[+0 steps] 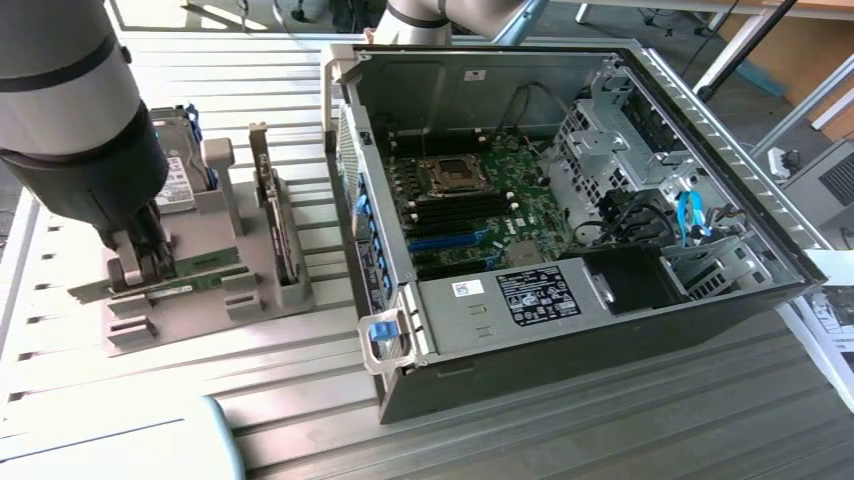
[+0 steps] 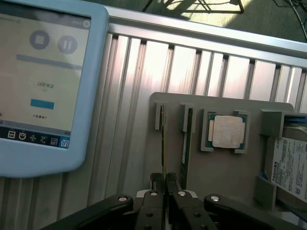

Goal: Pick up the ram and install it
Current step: 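Pick up the ram and move it above insertion slot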

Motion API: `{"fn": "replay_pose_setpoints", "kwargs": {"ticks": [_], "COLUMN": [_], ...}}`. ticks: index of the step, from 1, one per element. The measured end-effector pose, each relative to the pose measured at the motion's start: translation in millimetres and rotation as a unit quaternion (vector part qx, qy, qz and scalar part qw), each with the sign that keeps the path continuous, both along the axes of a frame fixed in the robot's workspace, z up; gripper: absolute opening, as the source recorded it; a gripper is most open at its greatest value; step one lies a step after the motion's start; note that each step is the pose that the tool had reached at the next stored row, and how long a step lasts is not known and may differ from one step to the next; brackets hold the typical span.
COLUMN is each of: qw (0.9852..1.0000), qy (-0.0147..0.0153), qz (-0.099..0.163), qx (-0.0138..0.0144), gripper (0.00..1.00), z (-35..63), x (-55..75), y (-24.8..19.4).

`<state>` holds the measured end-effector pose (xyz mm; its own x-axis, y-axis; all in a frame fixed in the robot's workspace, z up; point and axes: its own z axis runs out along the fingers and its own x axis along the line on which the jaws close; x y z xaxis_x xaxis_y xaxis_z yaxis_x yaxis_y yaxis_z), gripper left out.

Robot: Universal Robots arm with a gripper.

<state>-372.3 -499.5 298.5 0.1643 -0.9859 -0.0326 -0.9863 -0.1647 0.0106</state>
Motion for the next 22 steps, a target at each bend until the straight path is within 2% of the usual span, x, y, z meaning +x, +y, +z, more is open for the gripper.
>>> {"fn": "replay_pose_setpoints", "kwargs": {"ticks": [13,22], "qw": [1.0,1.0], "qy": [0.0,0.0], "qz": [0.0,0.0], "qx": [0.0,0.0001], "gripper": [0.14,0.14], "z": [57.7,85.9], "x": [0.0,0.0], "y": [0.0,0.0]}}
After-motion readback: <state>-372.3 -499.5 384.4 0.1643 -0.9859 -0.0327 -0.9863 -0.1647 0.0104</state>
